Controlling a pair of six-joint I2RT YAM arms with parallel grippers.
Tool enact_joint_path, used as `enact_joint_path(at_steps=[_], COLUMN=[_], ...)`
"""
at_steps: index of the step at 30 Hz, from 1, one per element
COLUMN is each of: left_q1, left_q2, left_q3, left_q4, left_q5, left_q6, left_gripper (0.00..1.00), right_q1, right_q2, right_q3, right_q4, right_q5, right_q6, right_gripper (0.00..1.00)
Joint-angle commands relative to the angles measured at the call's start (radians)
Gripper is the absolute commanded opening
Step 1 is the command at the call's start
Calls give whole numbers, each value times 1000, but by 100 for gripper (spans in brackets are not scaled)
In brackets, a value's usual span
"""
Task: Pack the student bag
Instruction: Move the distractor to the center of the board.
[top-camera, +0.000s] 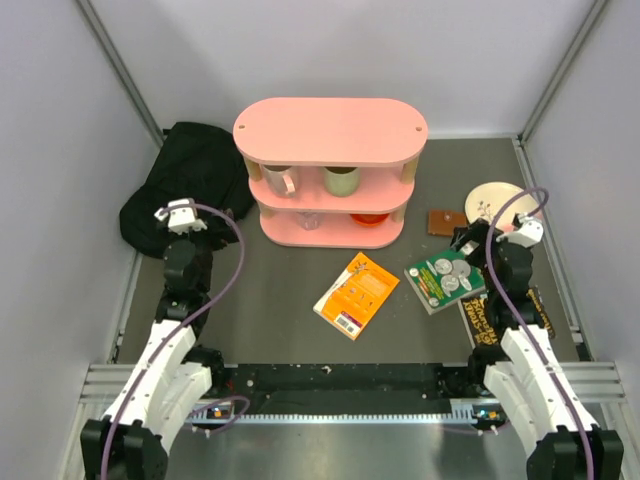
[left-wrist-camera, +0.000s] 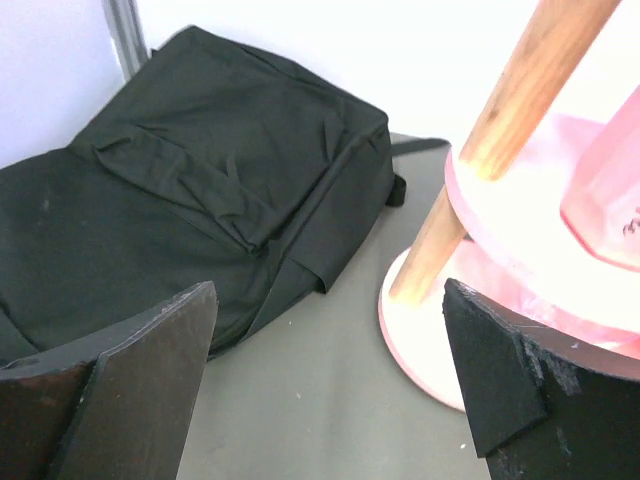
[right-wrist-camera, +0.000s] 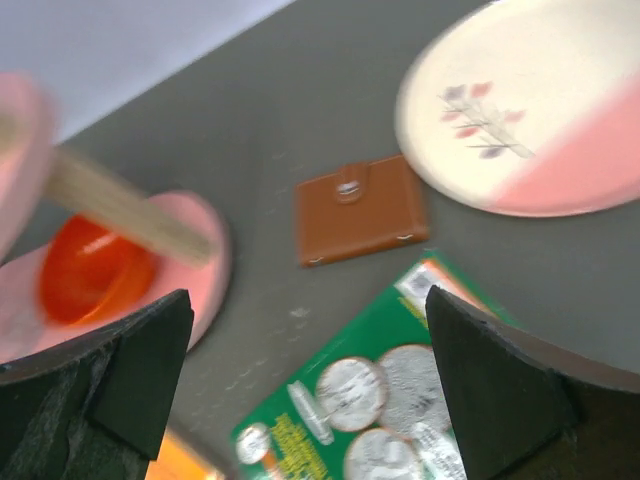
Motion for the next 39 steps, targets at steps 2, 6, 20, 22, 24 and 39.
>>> enact_joint_path(at_steps=[2, 6, 20, 22, 24, 39], left_q1=[1, 3, 3, 1, 0, -83], left_q2=[-55, -59, -68, -65, -62, 143], left_q3=[54, 135, 244, 238, 229, 105], left_q4=[-53, -222, -424, -426, -430, -271], left_q5=[-75, -30, 199, 232, 249, 396], left_q6=[-92, -135, -198, -183, -193, -225], left_gripper=[99, 99, 99, 99, 99, 98], right_q1=[1, 4, 332, 406, 452, 655], right_q2=[-34, 31, 178, 236, 290, 677], right_q3=[49, 9, 214, 240, 266, 300], right_q4=[97, 340, -45, -53, -61, 188], right_q5=[-426, -650, -457, -417, -400, -181], right_q6=[140, 205, 19, 15, 27, 266], right_gripper=[99, 99, 99, 99, 99, 99])
